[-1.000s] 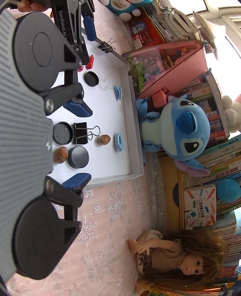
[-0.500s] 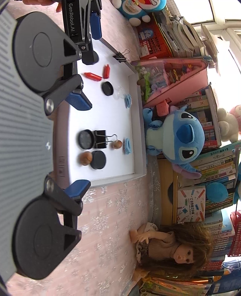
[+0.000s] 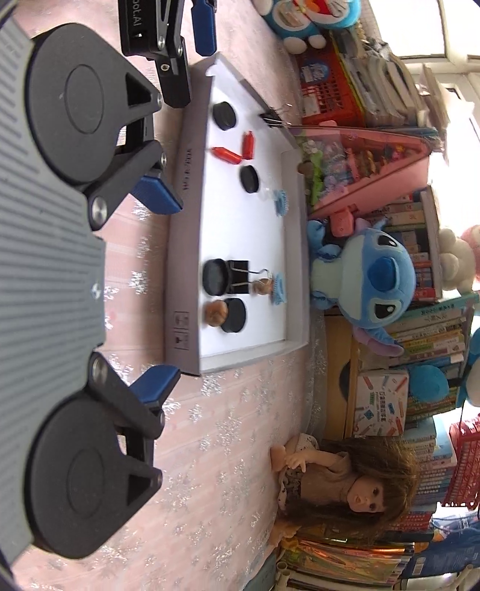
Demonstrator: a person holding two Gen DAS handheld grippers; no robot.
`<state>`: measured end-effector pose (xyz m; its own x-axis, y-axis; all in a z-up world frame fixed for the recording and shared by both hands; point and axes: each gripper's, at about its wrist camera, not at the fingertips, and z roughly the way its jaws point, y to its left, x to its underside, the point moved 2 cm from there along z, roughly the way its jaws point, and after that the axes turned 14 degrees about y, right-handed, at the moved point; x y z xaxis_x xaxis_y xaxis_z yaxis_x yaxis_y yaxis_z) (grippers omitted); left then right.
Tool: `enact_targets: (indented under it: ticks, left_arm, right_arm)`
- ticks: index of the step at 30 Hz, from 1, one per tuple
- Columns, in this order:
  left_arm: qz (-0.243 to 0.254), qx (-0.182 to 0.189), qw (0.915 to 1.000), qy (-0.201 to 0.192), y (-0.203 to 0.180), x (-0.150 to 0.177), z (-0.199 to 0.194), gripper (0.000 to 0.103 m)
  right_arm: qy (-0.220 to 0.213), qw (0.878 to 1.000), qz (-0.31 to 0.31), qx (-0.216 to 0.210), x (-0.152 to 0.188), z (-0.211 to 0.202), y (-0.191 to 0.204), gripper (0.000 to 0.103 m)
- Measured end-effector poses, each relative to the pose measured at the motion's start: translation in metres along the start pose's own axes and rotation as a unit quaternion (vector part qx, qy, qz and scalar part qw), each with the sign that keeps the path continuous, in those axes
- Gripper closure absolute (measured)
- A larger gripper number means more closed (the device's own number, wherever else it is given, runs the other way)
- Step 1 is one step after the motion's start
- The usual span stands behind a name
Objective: Organize rigid objects
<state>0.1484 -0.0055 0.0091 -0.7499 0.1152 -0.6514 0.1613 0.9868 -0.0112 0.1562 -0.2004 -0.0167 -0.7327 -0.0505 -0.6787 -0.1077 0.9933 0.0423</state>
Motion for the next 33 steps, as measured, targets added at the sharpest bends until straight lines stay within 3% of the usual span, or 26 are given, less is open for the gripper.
enact_targets:
  ticks: [9,14,21,33]
  left_arm:
    - [-0.028,-0.024,0.9985,0.04,0.006,0.013,0.021,0.022]
    - [-0.037,-0.032,0.9981,0.038,0.01,0.016,0.026,0.016]
    - [-0.047,-0.04,0.9972,0.042,0.014,0.013,0.032,0.005]
    - [-0.05,-0.048,0.9965,0.046,0.013,0.012,0.036,0.0]
  right_arm:
    - [0.019,1.0,-0.009,0.01,0.012,0.011,0.005,0.006]
    - [0.034,0.999,-0.005,0.012,0.012,0.016,0.005,0.0]
    - [0.045,0.999,-0.005,0.011,0.013,0.02,0.005,0.0]
    - [0.045,0.999,-0.005,0.011,0.013,0.02,0.005,0.0]
